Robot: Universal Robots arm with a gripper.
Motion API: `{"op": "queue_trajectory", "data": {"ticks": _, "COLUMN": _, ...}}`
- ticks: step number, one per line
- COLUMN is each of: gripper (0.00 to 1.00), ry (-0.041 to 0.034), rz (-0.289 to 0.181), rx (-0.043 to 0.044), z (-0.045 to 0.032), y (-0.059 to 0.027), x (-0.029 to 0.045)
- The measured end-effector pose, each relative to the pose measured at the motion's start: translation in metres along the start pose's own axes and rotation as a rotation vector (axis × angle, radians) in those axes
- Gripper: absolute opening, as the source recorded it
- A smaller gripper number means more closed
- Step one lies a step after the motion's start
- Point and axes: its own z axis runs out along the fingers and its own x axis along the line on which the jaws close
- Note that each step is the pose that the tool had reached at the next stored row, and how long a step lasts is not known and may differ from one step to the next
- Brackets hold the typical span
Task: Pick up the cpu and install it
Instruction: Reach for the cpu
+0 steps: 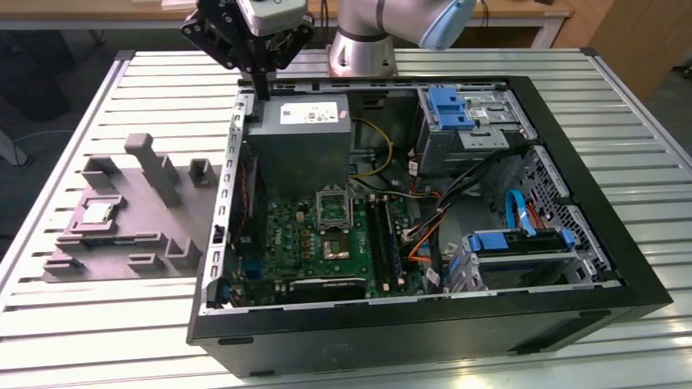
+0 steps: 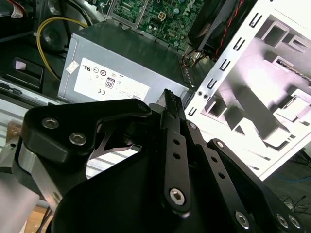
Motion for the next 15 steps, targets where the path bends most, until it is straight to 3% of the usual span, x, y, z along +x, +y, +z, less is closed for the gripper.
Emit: {"op": "queue_trajectory", "data": {"ticks": 15, "gripper": 0.11, "ry": 0.0, "rz": 0.0, "rx": 0.0, "z": 0.0, "y": -0.0004, "x": 0.0051}}
